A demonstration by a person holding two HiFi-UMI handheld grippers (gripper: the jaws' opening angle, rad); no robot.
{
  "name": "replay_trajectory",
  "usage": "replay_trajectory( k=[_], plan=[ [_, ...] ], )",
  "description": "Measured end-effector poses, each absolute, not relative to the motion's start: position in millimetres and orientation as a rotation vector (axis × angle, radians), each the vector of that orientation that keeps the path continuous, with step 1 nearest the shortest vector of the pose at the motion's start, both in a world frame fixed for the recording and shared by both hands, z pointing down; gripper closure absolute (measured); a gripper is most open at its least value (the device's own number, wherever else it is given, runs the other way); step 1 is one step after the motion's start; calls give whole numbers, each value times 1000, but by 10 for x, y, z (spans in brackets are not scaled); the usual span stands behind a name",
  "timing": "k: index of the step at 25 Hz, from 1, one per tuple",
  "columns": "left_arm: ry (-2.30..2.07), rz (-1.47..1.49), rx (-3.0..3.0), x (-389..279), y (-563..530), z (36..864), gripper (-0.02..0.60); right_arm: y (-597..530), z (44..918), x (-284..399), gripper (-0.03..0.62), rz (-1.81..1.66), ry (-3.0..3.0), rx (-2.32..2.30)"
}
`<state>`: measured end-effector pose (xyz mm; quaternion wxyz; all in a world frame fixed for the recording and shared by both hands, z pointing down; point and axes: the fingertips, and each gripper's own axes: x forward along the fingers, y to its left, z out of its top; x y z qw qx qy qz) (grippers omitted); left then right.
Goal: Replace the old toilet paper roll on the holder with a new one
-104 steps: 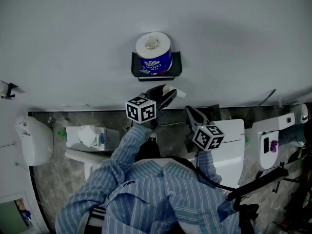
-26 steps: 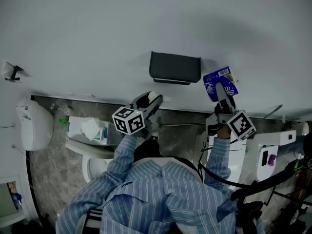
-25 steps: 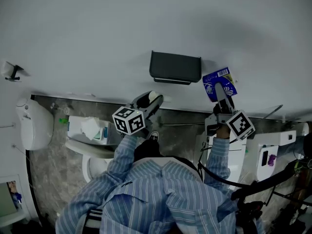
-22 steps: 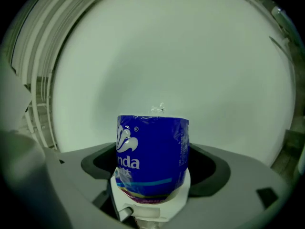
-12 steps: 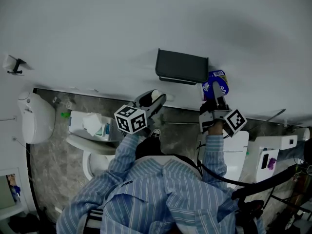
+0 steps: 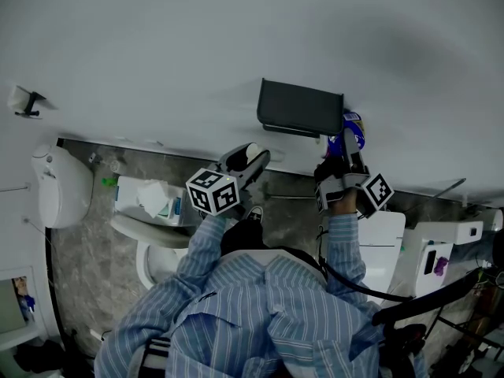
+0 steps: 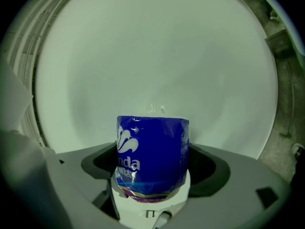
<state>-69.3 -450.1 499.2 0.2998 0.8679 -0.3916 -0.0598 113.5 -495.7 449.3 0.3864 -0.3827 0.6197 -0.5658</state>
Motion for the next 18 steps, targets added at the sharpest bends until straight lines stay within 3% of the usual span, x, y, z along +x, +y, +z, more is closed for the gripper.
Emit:
replay_trajectory(
  k=[18],
  plan=[
    [-1055,-176,2294,-853,-4458,4998,394,-4739,4558,239,161,-1583,1773,-842]
  ],
)
